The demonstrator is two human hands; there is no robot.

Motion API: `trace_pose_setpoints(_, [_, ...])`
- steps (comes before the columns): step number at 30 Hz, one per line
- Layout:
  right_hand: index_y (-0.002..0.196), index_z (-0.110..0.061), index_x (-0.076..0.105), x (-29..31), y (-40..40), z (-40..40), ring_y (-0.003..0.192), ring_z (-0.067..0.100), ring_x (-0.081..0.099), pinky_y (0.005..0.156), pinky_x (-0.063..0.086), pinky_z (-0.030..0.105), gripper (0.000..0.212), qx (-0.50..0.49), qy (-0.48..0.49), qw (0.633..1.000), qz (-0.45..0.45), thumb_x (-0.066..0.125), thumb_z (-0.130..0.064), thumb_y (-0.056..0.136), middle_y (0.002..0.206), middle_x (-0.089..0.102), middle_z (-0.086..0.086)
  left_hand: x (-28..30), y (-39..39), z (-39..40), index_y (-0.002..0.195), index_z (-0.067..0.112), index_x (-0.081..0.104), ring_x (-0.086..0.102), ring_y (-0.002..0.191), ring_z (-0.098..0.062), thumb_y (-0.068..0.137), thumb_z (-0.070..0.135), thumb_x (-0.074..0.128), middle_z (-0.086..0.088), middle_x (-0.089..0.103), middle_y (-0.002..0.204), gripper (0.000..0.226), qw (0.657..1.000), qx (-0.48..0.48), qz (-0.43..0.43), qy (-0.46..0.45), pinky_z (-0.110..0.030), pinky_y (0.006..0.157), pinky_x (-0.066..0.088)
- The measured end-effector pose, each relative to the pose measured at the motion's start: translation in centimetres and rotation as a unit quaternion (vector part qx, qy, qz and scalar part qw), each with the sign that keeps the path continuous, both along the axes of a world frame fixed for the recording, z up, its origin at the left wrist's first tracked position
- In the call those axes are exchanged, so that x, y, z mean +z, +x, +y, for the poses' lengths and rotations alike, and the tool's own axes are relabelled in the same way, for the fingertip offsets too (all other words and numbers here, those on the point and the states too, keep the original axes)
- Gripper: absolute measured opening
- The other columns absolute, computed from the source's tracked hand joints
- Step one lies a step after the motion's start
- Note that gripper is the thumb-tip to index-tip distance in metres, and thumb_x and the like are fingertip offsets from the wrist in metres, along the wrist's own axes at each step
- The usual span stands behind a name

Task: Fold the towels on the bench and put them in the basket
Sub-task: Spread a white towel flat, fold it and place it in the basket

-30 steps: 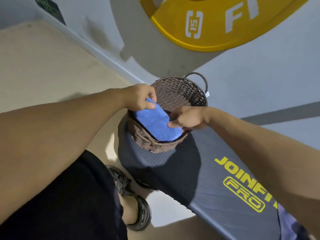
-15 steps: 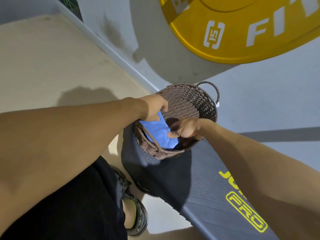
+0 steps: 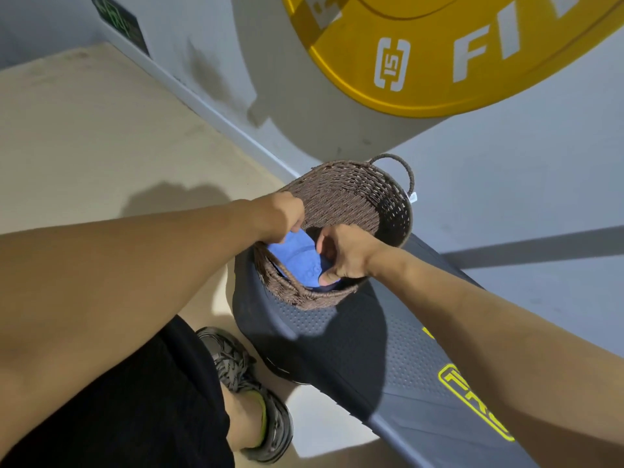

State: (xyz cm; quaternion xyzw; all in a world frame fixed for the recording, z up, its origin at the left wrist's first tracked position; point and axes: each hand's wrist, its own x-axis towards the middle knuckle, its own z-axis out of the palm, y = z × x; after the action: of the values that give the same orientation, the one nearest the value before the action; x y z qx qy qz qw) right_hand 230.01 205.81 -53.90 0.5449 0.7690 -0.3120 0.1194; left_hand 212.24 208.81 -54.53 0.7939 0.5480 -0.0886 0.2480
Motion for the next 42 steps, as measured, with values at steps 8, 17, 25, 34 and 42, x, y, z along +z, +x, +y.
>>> trace_pose_setpoints(8, [0.096,-0.001,0.065,5.7,6.2,-3.0,0.077,0.022,0.062,0.083,0.053,0.040,0.024,-0.150,0.033,0.968,0.198,0.081,-0.006,0.079,0.085,0.068,0.013,1.9,0.7,0.4,0.101,0.010,0.069,0.061,0.093,-0.023,0.074,0.004,0.076,-0.001,0.062,0.092,0.028,0.997,0.006,-0.064,0.038,-0.026,0.077,0.047])
trace_pose_setpoints(17, [0.091,-0.009,0.069,12.3,25.8,-17.3,0.074,0.015,0.068,0.066,0.051,0.030,0.002,-0.387,0.058,0.901,0.190,0.069,-0.012,0.090,0.090,0.072,0.015,6.5,15.1,-2.7,0.083,0.024,0.070,0.063,0.063,-0.007,0.081,0.029,0.075,0.005,0.071,0.070,0.007,0.975,-0.101,-0.198,0.022,-0.017,0.061,0.047])
trace_pose_setpoints(25, [0.089,-0.012,0.070,11.1,39.8,-31.8,0.074,0.018,0.070,0.061,0.051,0.021,0.009,-0.498,0.097,0.860,0.066,0.071,-0.021,0.090,0.080,0.075,0.001,6.3,34.7,-15.6,0.088,0.012,0.070,0.061,0.054,-0.007,0.087,0.024,0.066,-0.003,0.071,0.074,0.012,0.936,-0.269,-0.200,-0.104,-0.022,0.059,0.053])
trace_pose_setpoints(34, [0.117,-0.028,0.065,7.9,48.4,-39.2,0.096,0.020,0.063,0.081,0.049,0.032,0.054,-0.565,0.044,0.824,0.012,0.083,-0.050,0.072,0.109,0.062,0.000,2.5,49.7,-30.0,0.115,0.013,0.059,0.055,0.081,-0.013,0.087,0.028,0.072,0.005,0.056,0.085,0.034,0.911,-0.179,-0.289,-0.232,-0.024,0.077,0.047])
trace_pose_setpoints(42, [0.114,-0.021,0.059,3.7,49.6,-39.8,0.075,0.022,0.068,0.050,0.057,0.029,0.054,-0.643,-0.023,0.753,0.139,0.090,-0.025,0.070,0.094,0.062,0.004,0.0,51.8,-34.0,0.123,0.014,0.054,0.052,0.082,-0.001,0.086,0.028,0.074,-0.001,0.054,0.107,0.044,0.915,-0.129,-0.312,-0.219,0.004,0.062,0.037])
